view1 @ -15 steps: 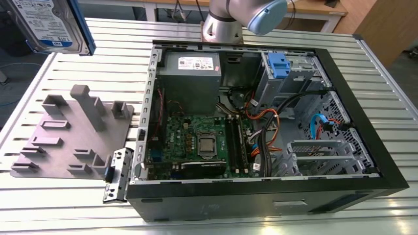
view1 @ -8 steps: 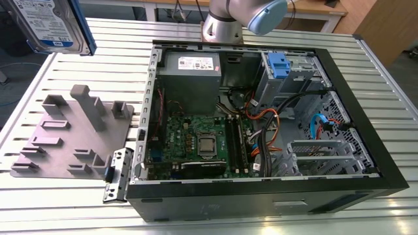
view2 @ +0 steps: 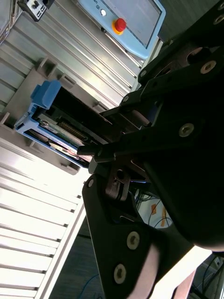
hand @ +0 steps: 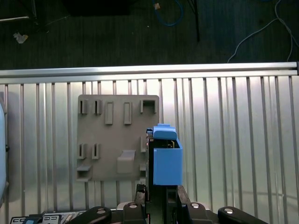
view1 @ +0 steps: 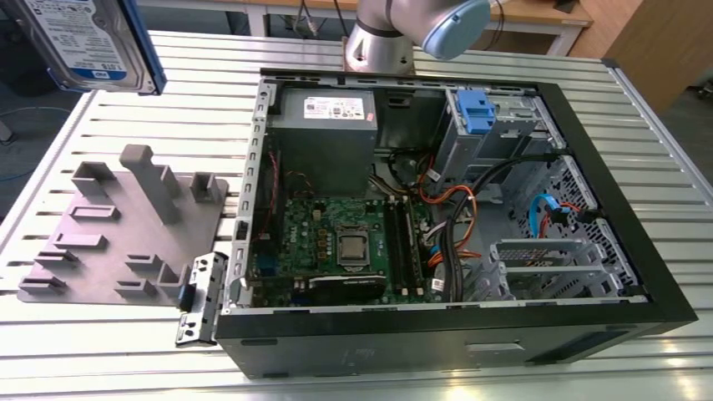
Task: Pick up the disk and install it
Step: 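Pick up the disk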
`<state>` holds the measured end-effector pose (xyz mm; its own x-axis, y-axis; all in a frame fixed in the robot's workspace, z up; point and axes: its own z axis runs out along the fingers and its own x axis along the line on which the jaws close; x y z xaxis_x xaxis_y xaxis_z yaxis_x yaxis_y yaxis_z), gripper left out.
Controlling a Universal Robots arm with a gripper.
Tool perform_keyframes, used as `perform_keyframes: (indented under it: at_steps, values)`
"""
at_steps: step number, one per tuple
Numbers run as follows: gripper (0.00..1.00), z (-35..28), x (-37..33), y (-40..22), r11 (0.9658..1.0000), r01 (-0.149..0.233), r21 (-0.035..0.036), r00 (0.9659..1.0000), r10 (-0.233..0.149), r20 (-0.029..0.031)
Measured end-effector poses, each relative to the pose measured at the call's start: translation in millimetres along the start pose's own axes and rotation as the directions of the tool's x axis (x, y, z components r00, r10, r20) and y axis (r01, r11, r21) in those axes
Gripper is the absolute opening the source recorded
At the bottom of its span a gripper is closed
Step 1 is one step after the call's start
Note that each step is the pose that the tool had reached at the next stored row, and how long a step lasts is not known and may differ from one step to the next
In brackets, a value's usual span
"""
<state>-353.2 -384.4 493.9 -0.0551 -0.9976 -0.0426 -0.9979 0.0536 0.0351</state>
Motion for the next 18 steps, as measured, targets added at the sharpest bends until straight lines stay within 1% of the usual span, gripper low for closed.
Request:
perform_keyframes:
  at_steps: [18]
  values:
    - [0.35,-0.3,-0.5,-9.1,1.0000,0.000,0.0000,1.0000,0.000,0.0001]
